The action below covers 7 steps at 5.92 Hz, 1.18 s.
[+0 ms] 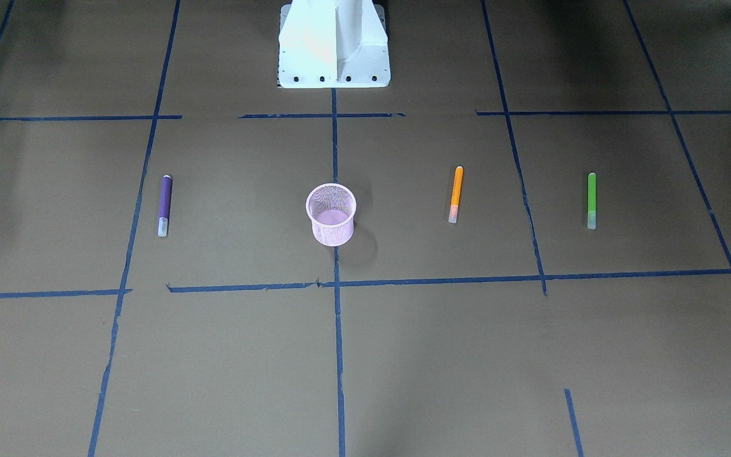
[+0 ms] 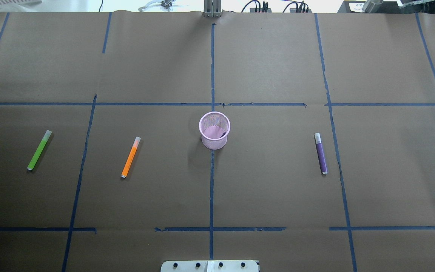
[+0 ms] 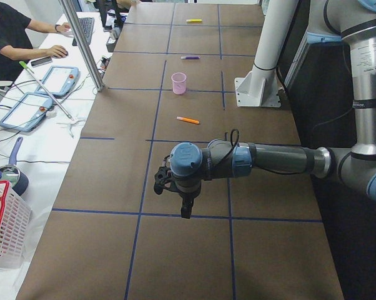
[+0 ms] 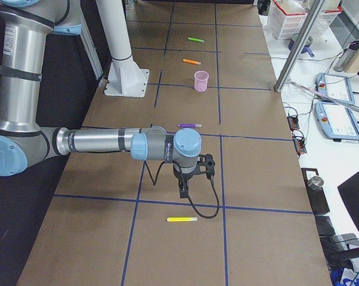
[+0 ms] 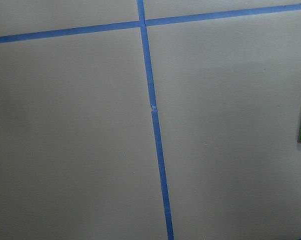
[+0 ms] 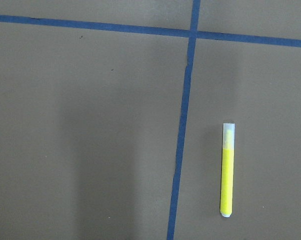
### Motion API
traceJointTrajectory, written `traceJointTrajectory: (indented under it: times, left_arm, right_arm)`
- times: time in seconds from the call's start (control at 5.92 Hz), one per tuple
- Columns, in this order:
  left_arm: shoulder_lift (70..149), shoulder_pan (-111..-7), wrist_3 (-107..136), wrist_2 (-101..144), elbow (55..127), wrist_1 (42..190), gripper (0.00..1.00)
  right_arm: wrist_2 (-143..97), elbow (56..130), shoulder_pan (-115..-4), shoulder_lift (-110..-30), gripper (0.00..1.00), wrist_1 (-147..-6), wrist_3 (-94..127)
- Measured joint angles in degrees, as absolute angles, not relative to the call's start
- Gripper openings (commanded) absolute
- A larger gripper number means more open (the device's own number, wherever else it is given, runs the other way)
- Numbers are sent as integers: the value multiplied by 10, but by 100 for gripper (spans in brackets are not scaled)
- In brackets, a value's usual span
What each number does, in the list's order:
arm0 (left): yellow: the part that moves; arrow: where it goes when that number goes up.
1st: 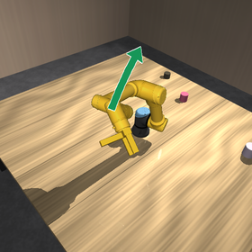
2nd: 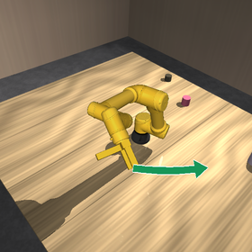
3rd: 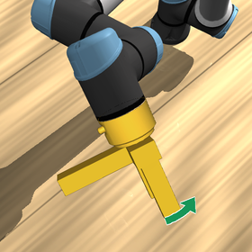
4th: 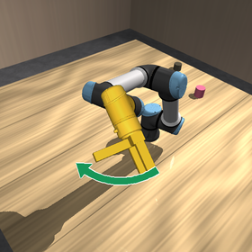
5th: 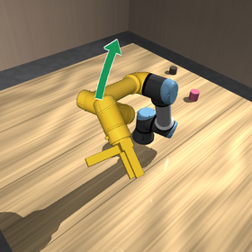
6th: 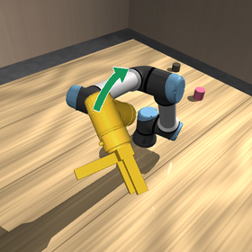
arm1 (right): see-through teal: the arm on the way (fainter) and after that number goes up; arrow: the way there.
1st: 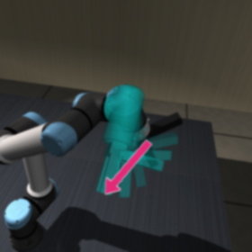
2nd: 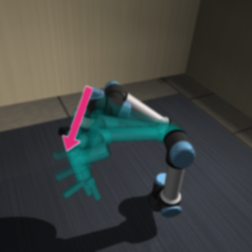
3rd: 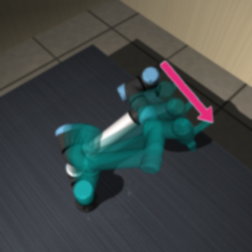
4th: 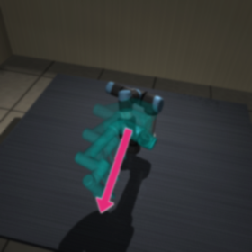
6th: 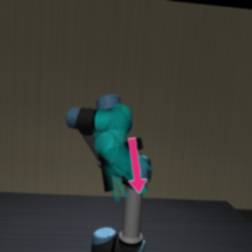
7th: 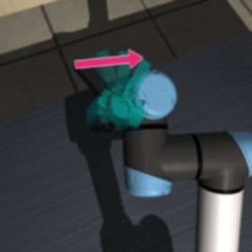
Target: Collect pens into pen holder
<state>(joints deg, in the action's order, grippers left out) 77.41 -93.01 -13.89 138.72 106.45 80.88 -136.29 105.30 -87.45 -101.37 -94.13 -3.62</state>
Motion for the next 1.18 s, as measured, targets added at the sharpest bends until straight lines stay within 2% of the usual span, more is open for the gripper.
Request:
traceJointTrajectory:
  times: [1.18]
  left_arm:
    - [773,-930,-139,1392,1076,811,100]
  right_arm:
    - [-1365,1054,-873,-1013,100,-936,-40]
